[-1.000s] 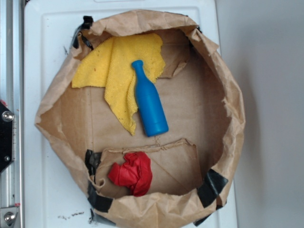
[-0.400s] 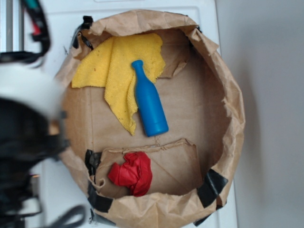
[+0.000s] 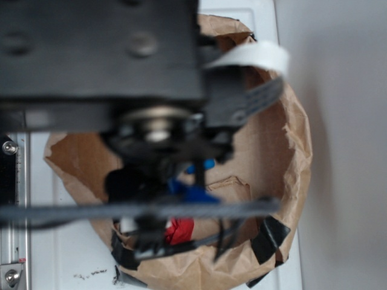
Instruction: Grab the yellow cloth.
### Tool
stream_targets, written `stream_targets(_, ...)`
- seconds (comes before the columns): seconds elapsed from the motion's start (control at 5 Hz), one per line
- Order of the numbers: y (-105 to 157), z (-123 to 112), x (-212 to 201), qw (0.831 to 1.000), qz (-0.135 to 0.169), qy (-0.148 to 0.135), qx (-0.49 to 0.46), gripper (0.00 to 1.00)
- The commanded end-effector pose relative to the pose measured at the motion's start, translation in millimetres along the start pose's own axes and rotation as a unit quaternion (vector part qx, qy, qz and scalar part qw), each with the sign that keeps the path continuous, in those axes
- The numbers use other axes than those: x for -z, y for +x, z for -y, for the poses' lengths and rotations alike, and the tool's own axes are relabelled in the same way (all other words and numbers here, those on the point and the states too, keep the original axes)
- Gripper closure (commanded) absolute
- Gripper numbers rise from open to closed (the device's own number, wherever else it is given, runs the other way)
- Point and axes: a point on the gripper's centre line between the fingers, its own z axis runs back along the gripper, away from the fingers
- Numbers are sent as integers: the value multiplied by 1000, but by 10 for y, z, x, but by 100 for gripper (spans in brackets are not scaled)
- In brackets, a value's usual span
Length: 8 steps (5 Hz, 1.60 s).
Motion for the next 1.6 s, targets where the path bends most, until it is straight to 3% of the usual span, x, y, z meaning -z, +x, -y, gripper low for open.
stream_targets(0.0,-980,205,1,995,59,-27,82,0)
stream_targets(0.2,-1492,207,77,996,45,-6,77,0)
stream_targets(1.2,-1492,207,77,996,45,-6,77,0)
stream_targets(1.4,-1206,259,144,997,70,-7,40,0)
